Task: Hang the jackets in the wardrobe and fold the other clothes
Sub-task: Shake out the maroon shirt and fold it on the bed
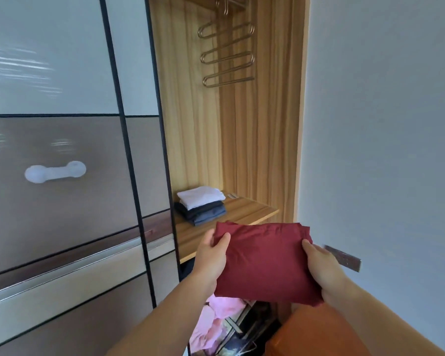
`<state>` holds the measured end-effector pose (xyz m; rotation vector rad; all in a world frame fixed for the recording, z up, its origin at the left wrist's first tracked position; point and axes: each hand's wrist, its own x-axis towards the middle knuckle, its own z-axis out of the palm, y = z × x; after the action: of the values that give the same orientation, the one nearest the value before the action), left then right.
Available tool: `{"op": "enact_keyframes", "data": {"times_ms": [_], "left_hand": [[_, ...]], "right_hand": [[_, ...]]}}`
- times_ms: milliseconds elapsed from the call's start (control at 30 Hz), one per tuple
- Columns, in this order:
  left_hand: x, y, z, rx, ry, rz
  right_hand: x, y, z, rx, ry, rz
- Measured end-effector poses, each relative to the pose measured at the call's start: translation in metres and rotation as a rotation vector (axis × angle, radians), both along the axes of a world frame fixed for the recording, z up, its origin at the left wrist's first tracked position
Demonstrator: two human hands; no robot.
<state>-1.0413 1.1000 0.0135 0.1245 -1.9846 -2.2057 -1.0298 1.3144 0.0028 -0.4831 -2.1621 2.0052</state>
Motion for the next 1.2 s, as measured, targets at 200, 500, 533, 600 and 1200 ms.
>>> {"op": "enact_keyframes", "data": {"times_ms": [200, 500, 533, 600, 1200], "left_hand": [[-0.111, -0.013, -0.014, 0.057, -0.027, 0.039], [-0.254, -0.014, -0.023, 0.045, -0.095, 0.143], [-0.27, -0.014, -0.023, 0.037, -0.105, 0.157], [-0.3, -0.014, -0.02, 0.048, -0.15, 0.173], [-0.497, -0.062, -0.045, 0.171, -0.337, 0.325]], "right_hand": [[-0.114, -0.009, -0.005, -0.035, -0.004, 0.052], [-0.266, -0.008, -0.001, -0.147, -0.085, 0.251], [-0.284, -0.009, -0.002, -0.157, -0.084, 0.276], [-0.322, -0.008, -0.003, -0.176, -0.086, 0.334], [-0.579, -0.061, -0.023, -0.07, -0.291, 0.505]]}}
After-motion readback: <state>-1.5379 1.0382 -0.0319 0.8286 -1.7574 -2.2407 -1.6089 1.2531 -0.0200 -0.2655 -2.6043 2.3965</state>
